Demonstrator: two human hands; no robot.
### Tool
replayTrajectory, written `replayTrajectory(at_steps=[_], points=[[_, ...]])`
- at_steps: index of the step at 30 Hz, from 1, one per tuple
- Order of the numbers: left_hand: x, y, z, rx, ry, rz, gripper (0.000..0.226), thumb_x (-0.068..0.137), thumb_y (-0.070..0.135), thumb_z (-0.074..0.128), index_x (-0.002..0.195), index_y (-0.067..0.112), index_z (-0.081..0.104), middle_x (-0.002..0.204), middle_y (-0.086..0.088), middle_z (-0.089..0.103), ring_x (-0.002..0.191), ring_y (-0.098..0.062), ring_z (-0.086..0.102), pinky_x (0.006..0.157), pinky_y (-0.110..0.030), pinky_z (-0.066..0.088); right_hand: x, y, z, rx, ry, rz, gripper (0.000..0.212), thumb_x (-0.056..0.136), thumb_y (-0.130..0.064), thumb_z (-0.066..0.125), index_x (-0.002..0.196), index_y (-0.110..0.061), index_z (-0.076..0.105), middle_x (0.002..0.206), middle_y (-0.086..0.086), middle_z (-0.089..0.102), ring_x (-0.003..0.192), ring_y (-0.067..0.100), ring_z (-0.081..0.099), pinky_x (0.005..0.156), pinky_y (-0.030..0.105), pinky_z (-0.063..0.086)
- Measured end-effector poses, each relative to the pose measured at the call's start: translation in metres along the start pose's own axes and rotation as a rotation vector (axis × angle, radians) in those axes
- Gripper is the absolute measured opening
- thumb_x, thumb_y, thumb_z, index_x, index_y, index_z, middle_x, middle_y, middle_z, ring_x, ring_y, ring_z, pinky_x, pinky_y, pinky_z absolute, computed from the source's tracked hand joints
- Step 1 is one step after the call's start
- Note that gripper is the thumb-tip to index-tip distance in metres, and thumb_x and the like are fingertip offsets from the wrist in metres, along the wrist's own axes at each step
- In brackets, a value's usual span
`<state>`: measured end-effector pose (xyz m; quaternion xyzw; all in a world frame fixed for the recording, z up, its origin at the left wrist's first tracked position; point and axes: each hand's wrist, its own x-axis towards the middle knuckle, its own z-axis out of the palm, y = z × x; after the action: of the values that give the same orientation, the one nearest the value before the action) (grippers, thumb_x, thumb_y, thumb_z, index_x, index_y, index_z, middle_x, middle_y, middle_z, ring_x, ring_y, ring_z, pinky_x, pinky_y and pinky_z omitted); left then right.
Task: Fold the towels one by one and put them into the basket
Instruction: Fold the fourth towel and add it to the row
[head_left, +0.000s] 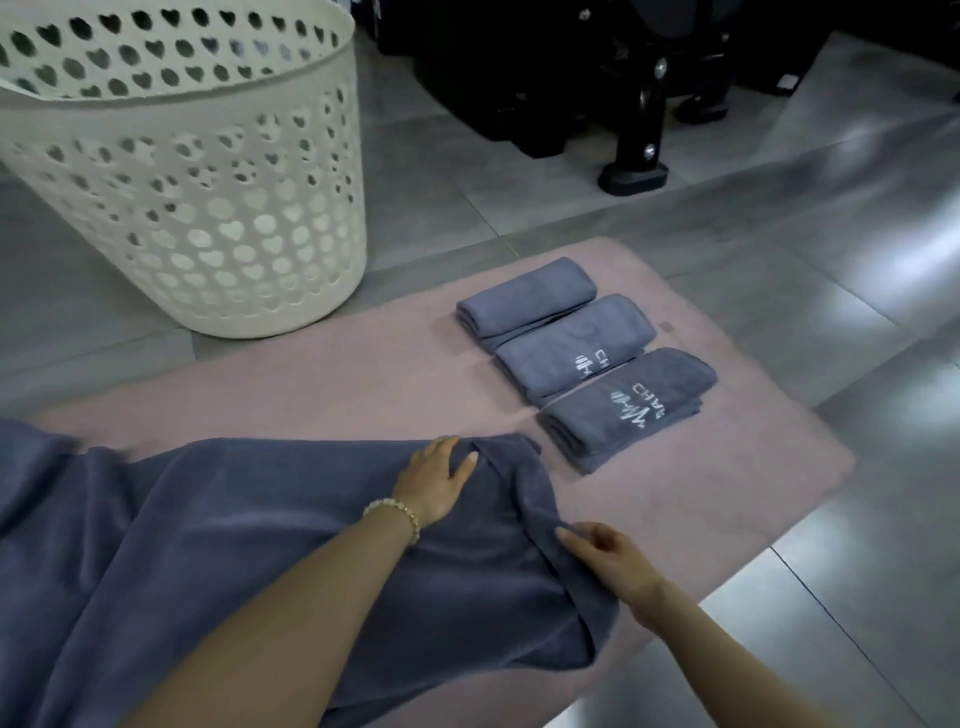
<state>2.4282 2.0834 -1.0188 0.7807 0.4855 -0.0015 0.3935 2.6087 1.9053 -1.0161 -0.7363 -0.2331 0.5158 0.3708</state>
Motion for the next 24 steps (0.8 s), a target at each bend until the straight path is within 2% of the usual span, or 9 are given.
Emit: replayTrajectory(at_steps=[3, 7, 11, 14, 16, 19, 20, 22, 24], points=[[0.028, 0.013, 0.010, 0.099, -0.070, -0.015, 0.058, 0.099, 0.048, 0.027, 0.148, 0.017, 0.025, 0.155, -0.001, 0.024, 0.141, -0.025, 0.020, 0.117, -0.035, 0.017, 0.000, 0.003, 0.004, 0.025, -0.080, -0.022, 0.023, 0.084, -0.025, 0.070, 0.101, -0.009, 0.070, 0.102, 0.009, 0.072, 0.092, 0.016, 0.067, 0.080, 0.024, 0.054], [0.054, 0.030, 0.012, 0.248, -0.022, -0.033, 0.051, 0.098, 0.051, 0.028, 0.136, 0.023, 0.044, 0.142, -0.003, 0.039, 0.129, -0.027, 0.032, 0.110, -0.036, 0.025, 0.001, 0.001, -0.002, 0.130, -0.276, 0.002, 0.025, 0.084, -0.016, 0.070, 0.107, -0.006, 0.071, 0.109, 0.012, 0.071, 0.100, 0.018, 0.066, 0.091, 0.030, 0.053], [0.065, 0.044, 0.009, 0.253, -0.062, -0.034, 0.049, 0.094, 0.059, 0.031, 0.092, 0.018, 0.059, 0.107, -0.007, 0.063, 0.108, -0.029, 0.047, 0.094, -0.036, 0.037, 0.002, 0.005, -0.003, 0.091, -0.311, 0.010, 0.020, 0.082, -0.009, 0.071, 0.100, -0.001, 0.073, 0.100, 0.009, 0.072, 0.092, 0.013, 0.066, 0.085, 0.023, 0.052], [0.065, 0.048, 0.008, 0.175, -0.093, 0.014, 0.052, 0.089, 0.058, 0.048, 0.055, 0.018, 0.045, 0.062, -0.001, 0.051, 0.074, -0.023, 0.047, 0.074, -0.031, 0.041, 0.004, 0.007, 0.001, 0.029, -0.289, -0.060, 0.012, 0.078, -0.008, 0.075, 0.089, -0.004, 0.073, 0.090, 0.000, 0.069, 0.087, 0.007, 0.063, 0.081, 0.017, 0.048], [0.065, 0.052, 0.005, 0.042, -0.126, 0.087, 0.047, 0.088, 0.045, 0.060, 0.053, 0.019, 0.043, 0.055, 0.004, 0.043, 0.066, -0.017, 0.043, 0.066, -0.027, 0.035, 0.004, 0.002, 0.002, 0.071, -0.227, -0.085, 0.030, 0.071, -0.017, 0.082, 0.094, -0.002, 0.069, 0.092, 0.002, 0.066, 0.089, 0.010, 0.061, 0.082, 0.016, 0.048], [0.062, 0.068, -0.014, -0.164, -0.139, 0.254, 0.034, 0.088, 0.028, 0.066, 0.059, 0.016, 0.052, 0.054, 0.006, 0.046, 0.057, -0.006, 0.038, 0.061, -0.023, 0.034, 0.008, -0.007, 0.000, 0.233, -0.164, -0.046, 0.082, 0.049, -0.038, 0.092, 0.116, -0.009, 0.054, 0.109, 0.007, 0.065, 0.101, 0.015, 0.064, 0.087, 0.022, 0.052], [0.060, 0.076, -0.024, -0.211, -0.152, 0.303, 0.030, 0.088, 0.024, 0.065, 0.061, 0.015, 0.055, 0.052, 0.010, 0.046, 0.055, -0.001, 0.037, 0.058, -0.019, 0.034, 0.008, -0.013, -0.001, 0.289, -0.197, -0.026, 0.081, 0.054, -0.034, 0.091, 0.122, -0.014, 0.051, 0.115, 0.006, 0.066, 0.107, 0.014, 0.064, 0.089, 0.025, 0.052], [0.057, 0.092, -0.044, -0.278, -0.157, 0.361, 0.029, 0.089, 0.018, 0.063, 0.062, 0.013, 0.055, 0.045, 0.014, 0.041, 0.049, 0.003, 0.032, 0.054, -0.011, 0.030, 0.005, -0.025, -0.001, 0.276, -0.309, 0.005, 0.060, 0.071, -0.023, 0.082, 0.124, -0.018, 0.054, 0.118, 0.003, 0.067, 0.110, 0.014, 0.064, 0.094, 0.029, 0.051], [0.055, 0.105, -0.066, -0.354, -0.095, 0.370, 0.024, 0.090, 0.017, 0.062, 0.069, 0.007, 0.057, 0.050, 0.014, 0.043, 0.051, 0.004, 0.034, 0.055, -0.010, 0.032, 0.002, -0.036, 0.000, 0.186, -0.363, 0.032, 0.044, 0.077, -0.024, 0.077, 0.117, -0.011, 0.063, 0.113, 0.003, 0.070, 0.105, 0.015, 0.066, 0.093, 0.028, 0.052]])
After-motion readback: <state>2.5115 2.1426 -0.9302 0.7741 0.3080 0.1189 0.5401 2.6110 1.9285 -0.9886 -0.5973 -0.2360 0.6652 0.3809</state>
